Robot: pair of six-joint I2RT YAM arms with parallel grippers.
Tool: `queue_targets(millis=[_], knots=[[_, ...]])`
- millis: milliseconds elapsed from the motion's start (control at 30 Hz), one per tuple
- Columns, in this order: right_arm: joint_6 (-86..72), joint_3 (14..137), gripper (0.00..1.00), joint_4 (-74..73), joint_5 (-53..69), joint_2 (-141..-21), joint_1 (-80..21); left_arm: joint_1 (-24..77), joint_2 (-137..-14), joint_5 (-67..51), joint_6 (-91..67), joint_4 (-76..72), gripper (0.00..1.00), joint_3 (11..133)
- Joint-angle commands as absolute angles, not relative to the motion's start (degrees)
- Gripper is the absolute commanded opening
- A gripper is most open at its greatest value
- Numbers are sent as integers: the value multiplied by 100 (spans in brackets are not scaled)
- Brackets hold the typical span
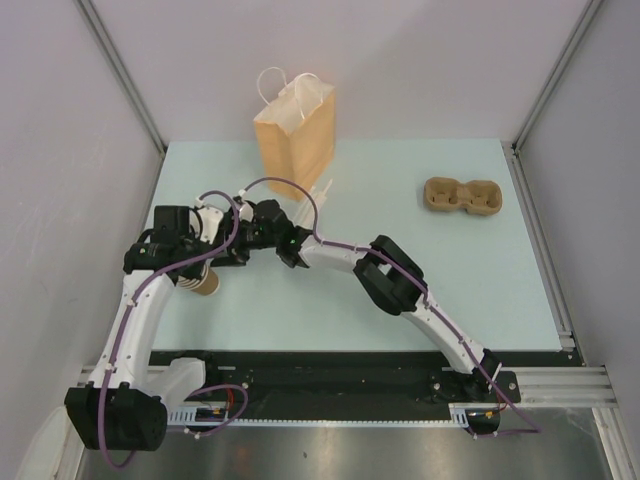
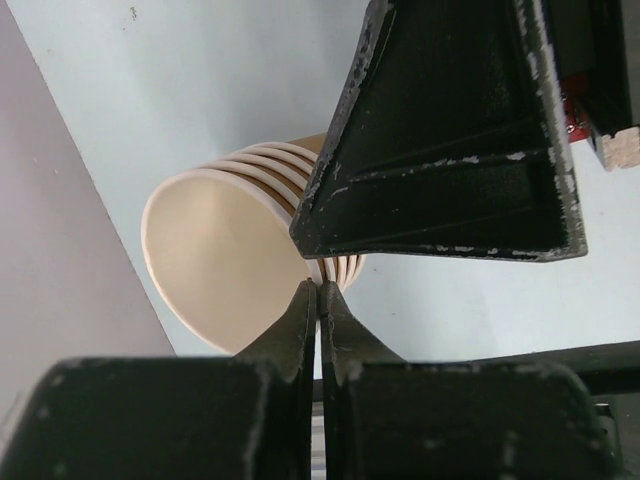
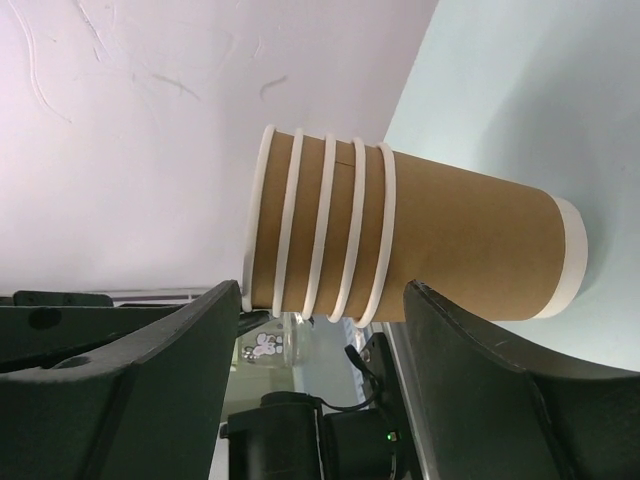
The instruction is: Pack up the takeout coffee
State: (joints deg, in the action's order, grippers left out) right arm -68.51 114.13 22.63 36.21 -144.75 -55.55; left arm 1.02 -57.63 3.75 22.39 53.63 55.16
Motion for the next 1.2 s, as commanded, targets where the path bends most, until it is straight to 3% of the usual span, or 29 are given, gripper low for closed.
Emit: queue_targets(millis=[0,600,1167], knots=[[-6864,11654,71,2461,3551,-14581,-5634,158,-5643,290,2074,5388,0,5607],[-7251,11022,69,3427,3805,-14353,-5353,158,-5704,317,2022,5291,0,5528],[-7163,11267,65,3138,3762,-14528,-5502,158,-5739,281,1969,5396,0,5678]])
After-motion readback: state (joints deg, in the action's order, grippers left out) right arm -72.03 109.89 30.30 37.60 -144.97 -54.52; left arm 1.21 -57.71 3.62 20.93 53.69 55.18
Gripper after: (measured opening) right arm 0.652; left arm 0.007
